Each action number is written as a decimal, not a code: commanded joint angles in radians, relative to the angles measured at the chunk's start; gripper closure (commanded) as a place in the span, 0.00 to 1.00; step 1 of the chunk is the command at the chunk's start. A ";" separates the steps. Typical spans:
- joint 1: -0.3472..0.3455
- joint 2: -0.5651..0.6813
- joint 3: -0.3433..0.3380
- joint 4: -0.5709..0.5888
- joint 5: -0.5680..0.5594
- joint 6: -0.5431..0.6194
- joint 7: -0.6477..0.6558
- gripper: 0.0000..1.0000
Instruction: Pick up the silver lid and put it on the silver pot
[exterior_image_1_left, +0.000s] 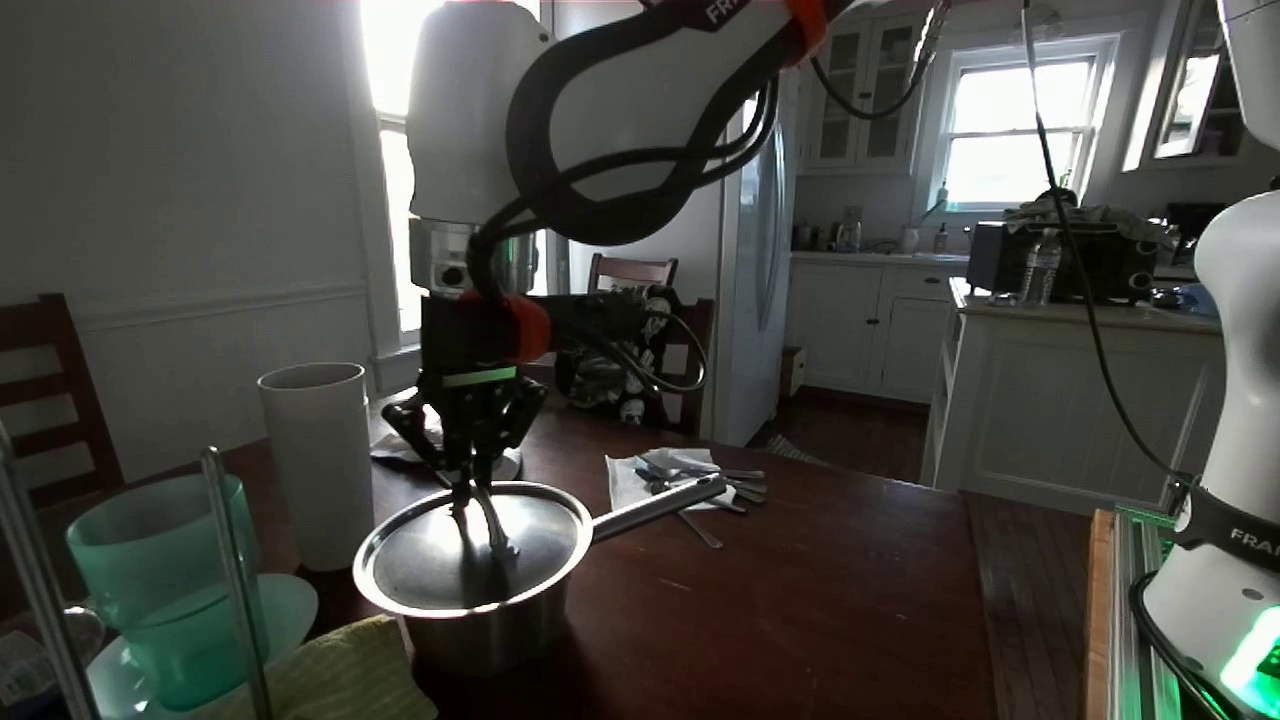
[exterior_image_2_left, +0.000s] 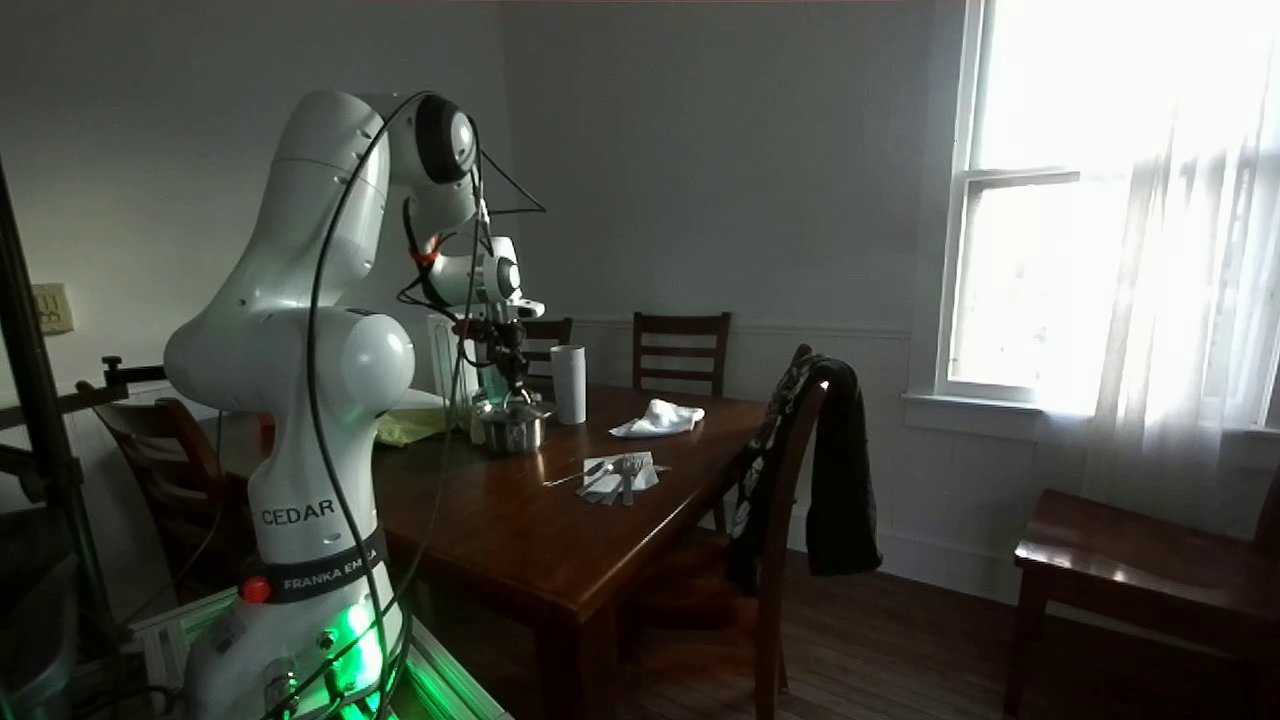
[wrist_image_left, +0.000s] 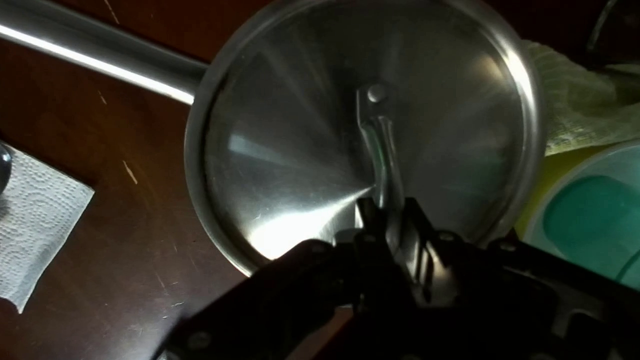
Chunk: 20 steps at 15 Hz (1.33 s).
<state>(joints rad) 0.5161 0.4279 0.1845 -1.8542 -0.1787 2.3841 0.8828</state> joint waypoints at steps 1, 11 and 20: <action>0.012 0.006 -0.012 -0.002 -0.014 0.023 0.029 0.96; 0.005 -0.014 -0.004 -0.009 -0.004 0.011 0.010 0.32; -0.061 -0.172 0.083 -0.044 0.078 -0.106 -0.351 0.00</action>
<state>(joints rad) 0.4983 0.3459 0.2222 -1.8555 -0.1632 2.3378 0.6960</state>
